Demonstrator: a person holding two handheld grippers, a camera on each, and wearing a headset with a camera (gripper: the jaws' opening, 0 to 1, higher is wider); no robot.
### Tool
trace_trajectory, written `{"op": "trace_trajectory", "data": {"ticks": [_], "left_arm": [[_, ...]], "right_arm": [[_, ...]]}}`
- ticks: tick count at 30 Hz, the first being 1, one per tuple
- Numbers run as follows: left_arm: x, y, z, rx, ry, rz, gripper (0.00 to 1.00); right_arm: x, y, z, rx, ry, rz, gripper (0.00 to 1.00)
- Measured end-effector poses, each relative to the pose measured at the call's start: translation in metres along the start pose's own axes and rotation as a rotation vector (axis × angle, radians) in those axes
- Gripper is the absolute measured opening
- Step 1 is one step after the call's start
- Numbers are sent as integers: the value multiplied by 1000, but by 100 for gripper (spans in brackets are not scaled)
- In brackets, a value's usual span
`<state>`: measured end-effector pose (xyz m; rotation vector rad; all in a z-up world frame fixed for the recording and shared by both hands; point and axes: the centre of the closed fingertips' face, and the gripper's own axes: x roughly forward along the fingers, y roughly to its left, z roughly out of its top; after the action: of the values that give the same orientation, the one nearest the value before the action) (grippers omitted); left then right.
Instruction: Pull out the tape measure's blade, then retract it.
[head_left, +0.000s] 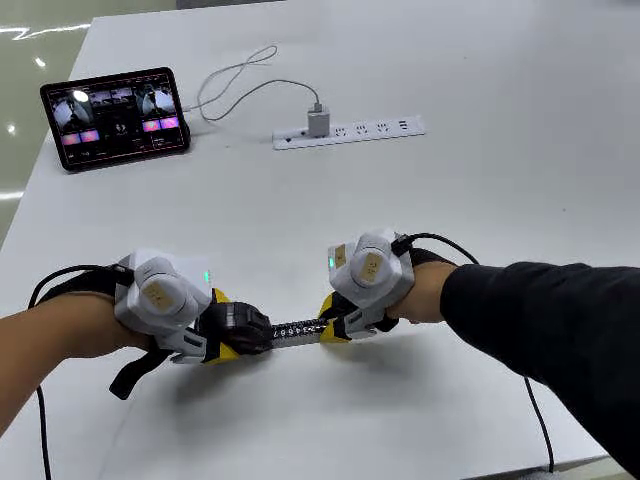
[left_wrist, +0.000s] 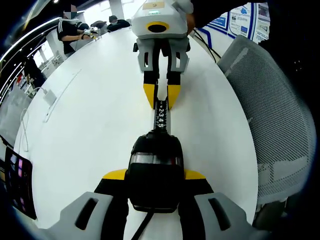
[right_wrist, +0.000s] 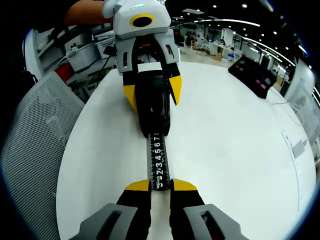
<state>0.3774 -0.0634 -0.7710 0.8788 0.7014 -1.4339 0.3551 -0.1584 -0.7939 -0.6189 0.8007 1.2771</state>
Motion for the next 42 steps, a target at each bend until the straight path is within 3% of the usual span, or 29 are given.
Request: {"op": "trace_trajectory", "data": {"ticks": [31, 33, 42], "left_arm": [[0, 0, 1, 6, 3, -6, 33], [0, 0, 1, 6, 2, -6, 33], [0, 0, 1, 7, 4, -5, 33]], "right_arm": [[-13, -1, -17, -4, 14, 2, 10], [-15, 0, -19, 37, 14, 3, 9], [-17, -1, -22, 9, 26, -1, 9]]}}
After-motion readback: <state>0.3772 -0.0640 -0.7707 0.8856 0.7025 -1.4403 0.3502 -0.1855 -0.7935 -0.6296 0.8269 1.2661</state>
